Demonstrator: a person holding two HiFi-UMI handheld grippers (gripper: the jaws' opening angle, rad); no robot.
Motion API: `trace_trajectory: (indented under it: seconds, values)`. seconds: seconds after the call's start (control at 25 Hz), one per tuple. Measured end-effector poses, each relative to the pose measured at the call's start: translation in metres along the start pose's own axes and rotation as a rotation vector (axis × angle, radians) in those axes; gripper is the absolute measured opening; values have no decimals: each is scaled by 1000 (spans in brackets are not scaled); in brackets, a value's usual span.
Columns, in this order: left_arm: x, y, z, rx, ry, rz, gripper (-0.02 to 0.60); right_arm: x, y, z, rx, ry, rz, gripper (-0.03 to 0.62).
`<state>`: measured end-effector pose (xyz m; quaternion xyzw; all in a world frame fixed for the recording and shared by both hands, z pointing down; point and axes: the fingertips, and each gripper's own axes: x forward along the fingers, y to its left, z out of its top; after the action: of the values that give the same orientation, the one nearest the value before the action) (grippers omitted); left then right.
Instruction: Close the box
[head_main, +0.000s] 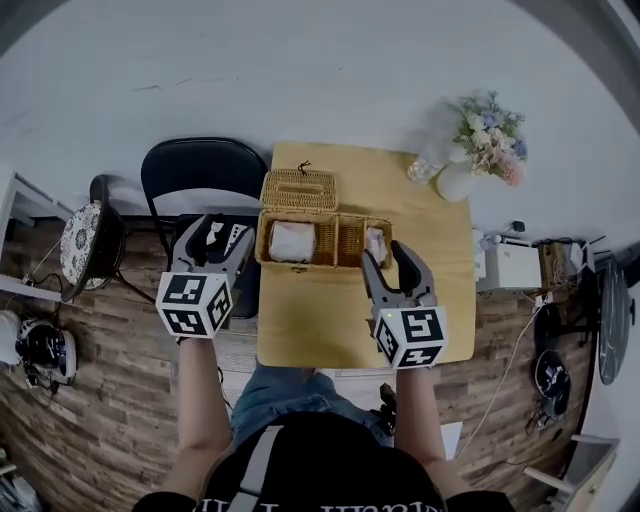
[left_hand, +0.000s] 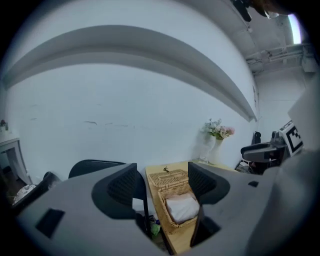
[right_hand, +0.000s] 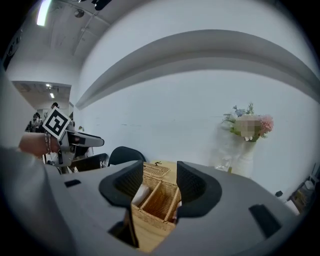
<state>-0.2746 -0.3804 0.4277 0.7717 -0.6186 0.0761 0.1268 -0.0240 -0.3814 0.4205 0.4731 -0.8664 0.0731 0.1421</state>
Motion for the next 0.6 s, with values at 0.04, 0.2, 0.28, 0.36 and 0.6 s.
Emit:
trace_trajectory:
  seconds: [0.04,0.2,0.28,0.36,0.6]
  values:
    - [10,5,-4,-3,27,-14,325,7,0,1,5,3,-7,209]
    - [46,21,-14,-17,83,-65,325,29,-1,-2,25,27,-37,208]
    - [63,27,-20,-26,109,-94,325,37,-1,-6,27,46,-58,207]
    - [82,32,-28,-29,140,-129,325,43,-2,-11,21,69,-79,207]
    - [134,43,-47,-130,237,-238,324,61,-3,-22,44,117,-108,207]
